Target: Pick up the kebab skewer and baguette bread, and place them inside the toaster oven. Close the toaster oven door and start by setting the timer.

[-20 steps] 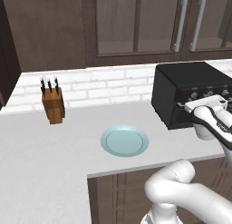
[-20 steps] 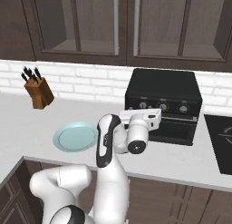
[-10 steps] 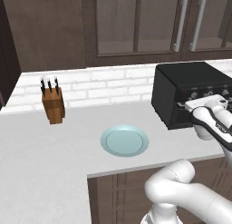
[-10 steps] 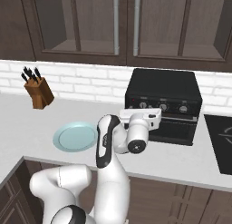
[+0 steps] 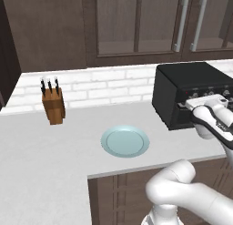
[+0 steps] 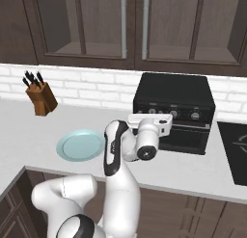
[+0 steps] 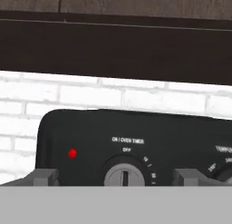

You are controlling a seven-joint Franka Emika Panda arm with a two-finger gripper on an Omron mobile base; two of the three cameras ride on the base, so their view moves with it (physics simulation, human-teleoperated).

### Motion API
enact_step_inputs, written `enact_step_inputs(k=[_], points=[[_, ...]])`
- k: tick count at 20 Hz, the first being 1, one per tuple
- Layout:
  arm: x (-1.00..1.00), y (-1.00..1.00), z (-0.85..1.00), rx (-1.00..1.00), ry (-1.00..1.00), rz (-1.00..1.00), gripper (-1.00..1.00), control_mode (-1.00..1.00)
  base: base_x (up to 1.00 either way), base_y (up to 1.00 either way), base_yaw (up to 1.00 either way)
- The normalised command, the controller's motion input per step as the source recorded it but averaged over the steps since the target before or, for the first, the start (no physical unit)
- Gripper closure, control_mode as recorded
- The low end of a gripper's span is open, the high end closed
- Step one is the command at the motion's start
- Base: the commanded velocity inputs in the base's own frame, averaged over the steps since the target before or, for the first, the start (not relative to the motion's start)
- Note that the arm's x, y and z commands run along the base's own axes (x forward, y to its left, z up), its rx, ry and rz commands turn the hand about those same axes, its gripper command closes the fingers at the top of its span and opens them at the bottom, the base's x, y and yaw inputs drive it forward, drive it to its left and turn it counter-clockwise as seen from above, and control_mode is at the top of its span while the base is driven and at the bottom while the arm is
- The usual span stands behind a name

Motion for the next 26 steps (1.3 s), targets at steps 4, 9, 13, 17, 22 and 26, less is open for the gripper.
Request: enact_step_inputs(k=[4,9,13,17,22,26], points=[[0.15,-0.01,0.00,0.01,0.00,0.00,-1.00,-1.00,0.00,0.00,0.00],[0.01,-0.02,-0.03,0.00,0.00,0.00,-1.00,-1.00,0.00,0.00,0.00],[0.00,-0.06,-0.07,0.00,0.00,0.00,-1.00,-1.00,0.00,0.00,0.00],[0.04,-0.13,0.00,0.00,0.00,0.00,-1.00,-1.00,0.00,0.00,0.00],[0.01,-0.11,0.00,0.00,0.00,0.00,-1.00,-1.00,0.00,0.00,0.00],[0.00,-0.01,0.00,0.00,0.00,0.00,-1.00,-1.00,0.00,0.00,0.00]])
